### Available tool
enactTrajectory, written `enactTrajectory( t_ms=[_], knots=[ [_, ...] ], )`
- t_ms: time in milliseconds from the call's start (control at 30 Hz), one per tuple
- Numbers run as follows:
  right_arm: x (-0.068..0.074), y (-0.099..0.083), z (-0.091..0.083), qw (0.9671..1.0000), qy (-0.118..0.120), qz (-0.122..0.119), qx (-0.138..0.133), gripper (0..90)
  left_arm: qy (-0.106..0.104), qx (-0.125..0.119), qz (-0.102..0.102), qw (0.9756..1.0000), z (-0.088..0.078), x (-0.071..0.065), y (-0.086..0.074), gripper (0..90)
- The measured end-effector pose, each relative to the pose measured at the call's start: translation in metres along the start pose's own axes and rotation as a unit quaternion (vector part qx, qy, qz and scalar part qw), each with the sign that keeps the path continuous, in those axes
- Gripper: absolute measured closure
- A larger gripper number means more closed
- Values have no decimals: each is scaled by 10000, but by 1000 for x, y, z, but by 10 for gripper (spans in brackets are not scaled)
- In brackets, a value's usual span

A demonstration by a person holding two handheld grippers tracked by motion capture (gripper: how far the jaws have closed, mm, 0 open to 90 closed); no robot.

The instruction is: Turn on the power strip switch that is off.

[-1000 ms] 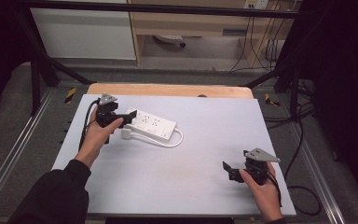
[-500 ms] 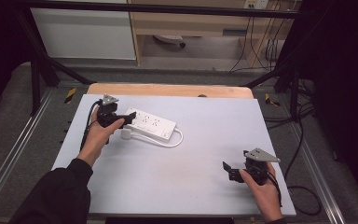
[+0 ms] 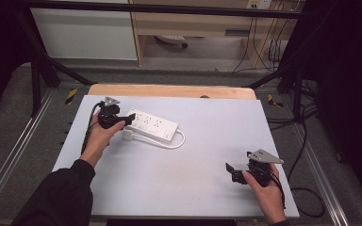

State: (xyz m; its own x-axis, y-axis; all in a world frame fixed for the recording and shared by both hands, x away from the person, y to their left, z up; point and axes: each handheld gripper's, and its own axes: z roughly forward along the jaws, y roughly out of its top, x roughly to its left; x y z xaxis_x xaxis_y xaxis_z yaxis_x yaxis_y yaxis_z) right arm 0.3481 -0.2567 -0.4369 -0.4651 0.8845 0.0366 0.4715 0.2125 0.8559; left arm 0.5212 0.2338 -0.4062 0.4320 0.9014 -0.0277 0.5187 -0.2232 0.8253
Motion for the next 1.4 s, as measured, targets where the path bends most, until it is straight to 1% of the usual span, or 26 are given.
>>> enactTrajectory(
  t_ms=[100, 200, 400, 433, 600, 767, 1000, 1033, 1133, 1233, 1400],
  knots=[
    [1, 0, 0, 10000, 12, 8, 27, 34, -13, 38, 26, 10000, 2, -2, -1, 302],
    [1, 0, 1, 10000, 17, -3, 27, 34, -43, -72, 12, 10000, 4, -6, -3, 353],
    [0, 0, 0, 10000, 5, 9, 29, 34, -178, -43, 30, 9998, 7, -10, -4, 429],
    [0, 0, 0, 10000, 10, 8, 29, 34, -195, -55, 58, 9998, 7, -11, -4, 450],
    [0, 0, 0, 10000, 17, 3, 38, 34, -319, -81, 24, 9995, 8, -12, -4, 558],
    [0, 0, 0, 10000, 12, 17, 31, 34, -360, -91, 46, 9993, 10, -13, -5, 649],
    [-1, 0, 0, 10000, 15, 20, 27, 34, -449, -76, 119, 9989, 12, -17, -6, 732],
    [-1, 0, 0, 10000, 13, 19, 28, 34, -436, -73, 138, 9989, 12, -17, -6, 748],
    [-1, 0, 0, 10000, 17, 30, 30, 34, -452, -64, 138, 9989, 13, -18, -6, 788],
    [-1, 0, 0, 10000, 18, 16, 28, 33, -415, -7, 150, 9990, 14, -17, -7, 824],
    [-2, 0, -1, 10000, 17, 7, 24, 34, -458, 49, 130, 9989, 15, -17, -10, 870]
  ],
)
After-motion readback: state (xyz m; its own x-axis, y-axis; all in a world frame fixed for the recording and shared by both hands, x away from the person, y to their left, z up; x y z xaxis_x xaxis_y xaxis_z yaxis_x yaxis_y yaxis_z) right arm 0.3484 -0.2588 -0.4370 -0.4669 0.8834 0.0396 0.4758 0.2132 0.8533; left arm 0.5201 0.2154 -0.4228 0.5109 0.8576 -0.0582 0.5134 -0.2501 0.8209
